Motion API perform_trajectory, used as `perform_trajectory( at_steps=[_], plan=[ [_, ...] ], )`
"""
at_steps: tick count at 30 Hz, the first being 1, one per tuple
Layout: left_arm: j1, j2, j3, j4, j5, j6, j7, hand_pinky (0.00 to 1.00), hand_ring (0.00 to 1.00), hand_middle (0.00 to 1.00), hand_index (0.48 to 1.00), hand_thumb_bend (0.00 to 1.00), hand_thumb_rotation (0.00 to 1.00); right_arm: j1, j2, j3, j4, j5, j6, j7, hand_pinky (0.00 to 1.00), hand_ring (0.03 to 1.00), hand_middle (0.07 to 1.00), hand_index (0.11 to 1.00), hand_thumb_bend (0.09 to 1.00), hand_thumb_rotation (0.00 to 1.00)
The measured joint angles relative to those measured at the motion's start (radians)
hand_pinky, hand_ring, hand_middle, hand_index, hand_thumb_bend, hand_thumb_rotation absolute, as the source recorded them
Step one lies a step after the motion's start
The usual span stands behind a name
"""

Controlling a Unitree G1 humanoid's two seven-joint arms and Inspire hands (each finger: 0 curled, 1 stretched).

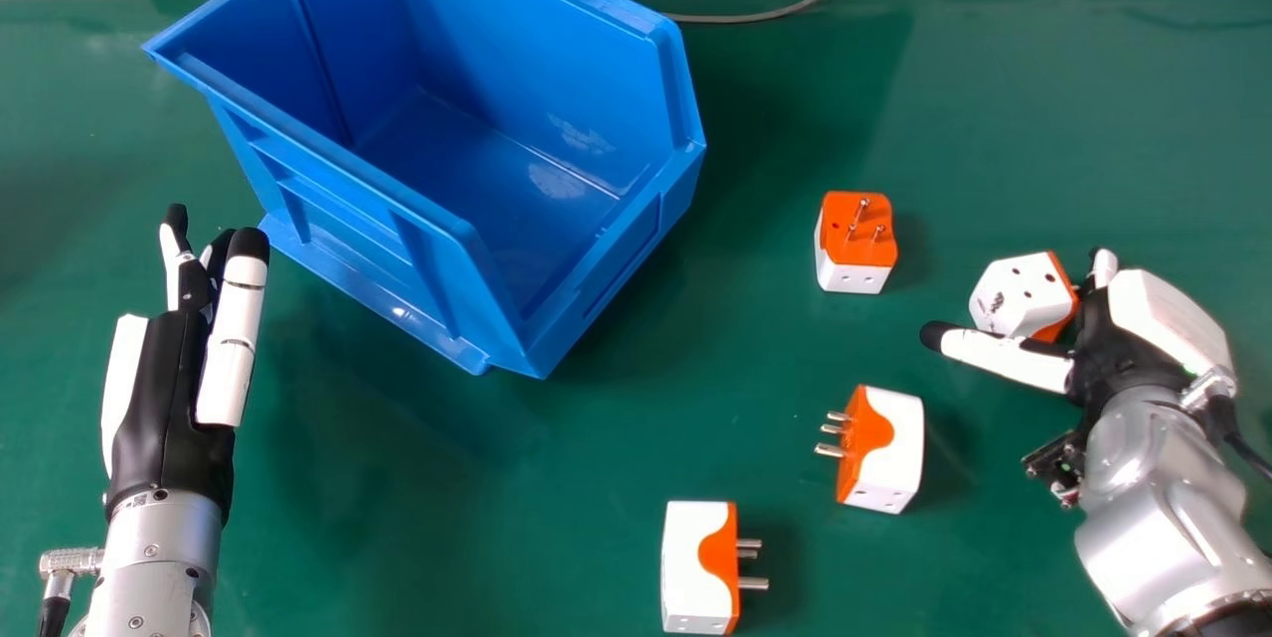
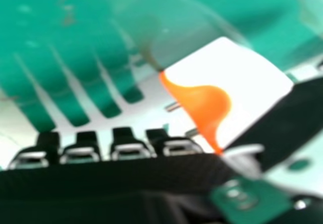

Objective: Pick all objects and put in blue box

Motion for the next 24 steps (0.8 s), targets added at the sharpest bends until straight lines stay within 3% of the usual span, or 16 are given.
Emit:
perform_trajectory(
  at_steps=[14,24],
  plan=[
    [-0.009,0.0,0.001,0.002,0.0,0.002,0.0,1.0,1.0,0.98,0.995,0.58,1.0,-0.115,-0.001,0.046,0.164,-0.012,-0.012,0.052,0.96,1.0,1.0,1.0,0.786,0.66],
    [0.003,0.0,0.001,-0.01,-0.001,0.01,-0.002,1.0,1.0,0.98,0.995,0.58,1.0,-0.187,-0.009,0.05,0.256,-0.012,-0.011,0.079,0.91,0.971,0.986,0.949,0.781,0.65]
  ],
)
